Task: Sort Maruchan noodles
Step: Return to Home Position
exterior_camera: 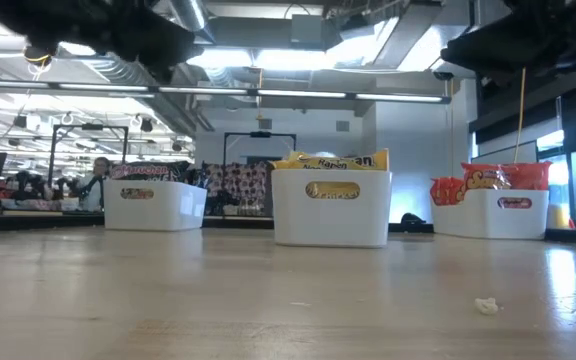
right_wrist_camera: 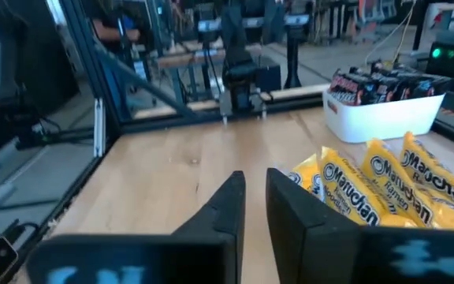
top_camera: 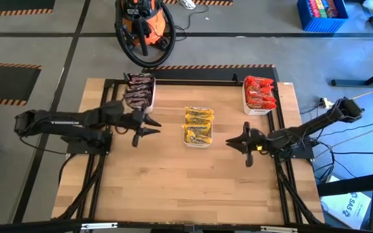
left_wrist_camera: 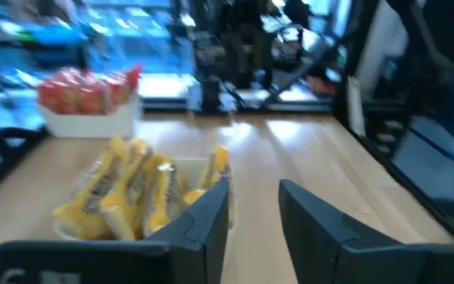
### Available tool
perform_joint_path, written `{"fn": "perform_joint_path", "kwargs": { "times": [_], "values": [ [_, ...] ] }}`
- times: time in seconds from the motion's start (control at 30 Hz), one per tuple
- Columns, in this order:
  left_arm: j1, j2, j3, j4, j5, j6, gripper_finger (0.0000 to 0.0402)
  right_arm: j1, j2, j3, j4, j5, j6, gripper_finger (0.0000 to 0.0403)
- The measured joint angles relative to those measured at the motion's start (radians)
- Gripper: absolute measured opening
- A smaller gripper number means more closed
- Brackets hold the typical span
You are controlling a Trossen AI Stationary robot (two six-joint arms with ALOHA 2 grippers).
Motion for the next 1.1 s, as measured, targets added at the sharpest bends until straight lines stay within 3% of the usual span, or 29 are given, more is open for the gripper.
{"fn": "perform_joint_path", "kwargs": {
  "times": [0.17, 0.5, 0.7, 1.1],
  "values": [
    [-0.048, -0.139, -0.144, 0.114, -0.143, -0.016, 0.0086, 0.000, -0.051, -0.089, 0.096, -0.009, -0.008, 0.0035],
    [-0.059, -0.419, -0.301, 0.129, -0.198, 0.009, 0.0073, 0.000, -0.116, -0.196, 0.208, -0.021, -0.051, 0.0035],
    [-0.059, -0.551, -0.366, 0.127, -0.301, -0.037, 0.0073, 0.000, -0.150, -0.217, 0.193, 0.054, -0.054, 0.0035],
    [-0.059, -0.751, -0.387, -0.087, -0.309, -0.026, 0.0072, 0.000, -0.154, -0.217, 0.172, 0.045, -0.056, 0.0035]
  ]
}}
